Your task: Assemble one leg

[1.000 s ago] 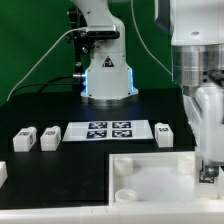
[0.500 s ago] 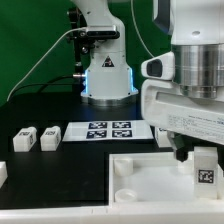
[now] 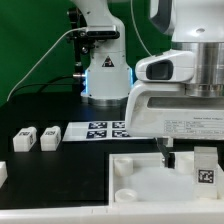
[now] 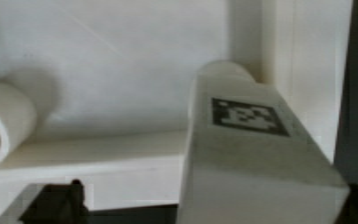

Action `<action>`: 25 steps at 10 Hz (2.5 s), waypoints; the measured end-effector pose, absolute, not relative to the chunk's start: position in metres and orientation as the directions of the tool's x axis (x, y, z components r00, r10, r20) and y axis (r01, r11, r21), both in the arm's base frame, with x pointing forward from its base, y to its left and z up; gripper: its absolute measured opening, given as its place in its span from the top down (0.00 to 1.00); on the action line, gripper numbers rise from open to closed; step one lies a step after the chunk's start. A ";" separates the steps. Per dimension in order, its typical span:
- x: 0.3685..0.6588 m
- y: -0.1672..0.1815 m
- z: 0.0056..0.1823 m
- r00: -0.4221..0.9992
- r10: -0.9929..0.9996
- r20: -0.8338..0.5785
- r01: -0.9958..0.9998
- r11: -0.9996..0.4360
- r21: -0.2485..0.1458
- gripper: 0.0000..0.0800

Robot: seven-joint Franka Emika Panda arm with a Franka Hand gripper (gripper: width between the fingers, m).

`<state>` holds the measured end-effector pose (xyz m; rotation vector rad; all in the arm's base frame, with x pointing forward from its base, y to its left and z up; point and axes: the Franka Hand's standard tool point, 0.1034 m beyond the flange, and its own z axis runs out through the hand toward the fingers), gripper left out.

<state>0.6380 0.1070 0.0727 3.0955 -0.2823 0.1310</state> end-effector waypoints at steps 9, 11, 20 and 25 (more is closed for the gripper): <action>0.633 0.109 0.070 0.238 -0.971 0.026 -0.969 -0.239 -0.064 0.63; 0.628 0.112 0.069 -0.148 -0.988 -0.030 -0.983 0.151 -0.103 0.63; 0.626 0.121 0.070 -0.154 -0.985 -0.071 -0.976 0.163 -0.146 0.22; 0.629 0.121 0.072 0.519 -0.852 0.068 -0.841 -0.523 -0.141 0.19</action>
Offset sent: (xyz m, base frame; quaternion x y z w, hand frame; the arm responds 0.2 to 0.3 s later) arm 0.0000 0.0000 0.0000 0.0000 0.0000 0.2280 0.9737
